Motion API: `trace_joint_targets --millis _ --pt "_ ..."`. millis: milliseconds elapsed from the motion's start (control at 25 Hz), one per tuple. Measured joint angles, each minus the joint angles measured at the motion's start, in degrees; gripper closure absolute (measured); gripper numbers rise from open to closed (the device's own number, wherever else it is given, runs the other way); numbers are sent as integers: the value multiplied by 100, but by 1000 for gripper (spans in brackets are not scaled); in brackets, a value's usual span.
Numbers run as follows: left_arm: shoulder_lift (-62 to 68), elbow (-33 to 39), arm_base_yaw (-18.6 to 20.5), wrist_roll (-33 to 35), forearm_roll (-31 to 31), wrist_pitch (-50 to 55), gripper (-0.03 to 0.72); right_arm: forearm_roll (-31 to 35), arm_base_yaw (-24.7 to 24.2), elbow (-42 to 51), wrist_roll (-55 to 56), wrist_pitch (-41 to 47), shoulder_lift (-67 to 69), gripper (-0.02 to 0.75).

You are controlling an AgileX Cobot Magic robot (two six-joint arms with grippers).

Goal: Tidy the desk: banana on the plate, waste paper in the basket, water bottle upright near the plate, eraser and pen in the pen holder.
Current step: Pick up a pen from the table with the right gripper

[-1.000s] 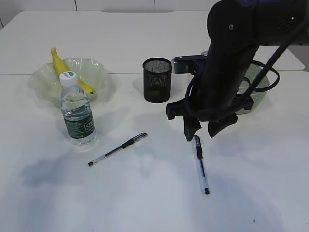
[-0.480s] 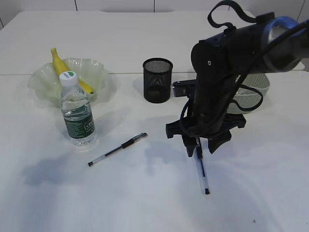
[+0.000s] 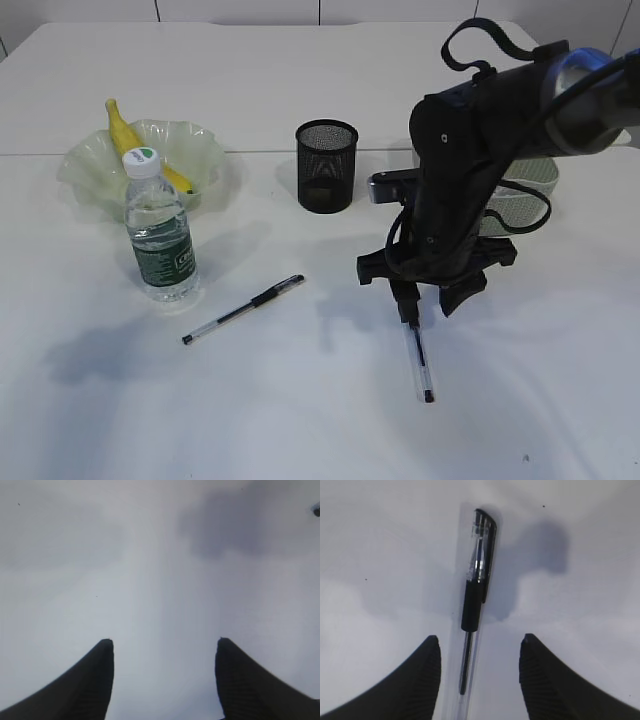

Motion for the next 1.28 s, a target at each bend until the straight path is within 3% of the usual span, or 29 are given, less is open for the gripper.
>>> trace_joint_targets --millis 1280 --pt "0 0 0 0 0 -34 241 189 -2 0 -126 -550 375 363"
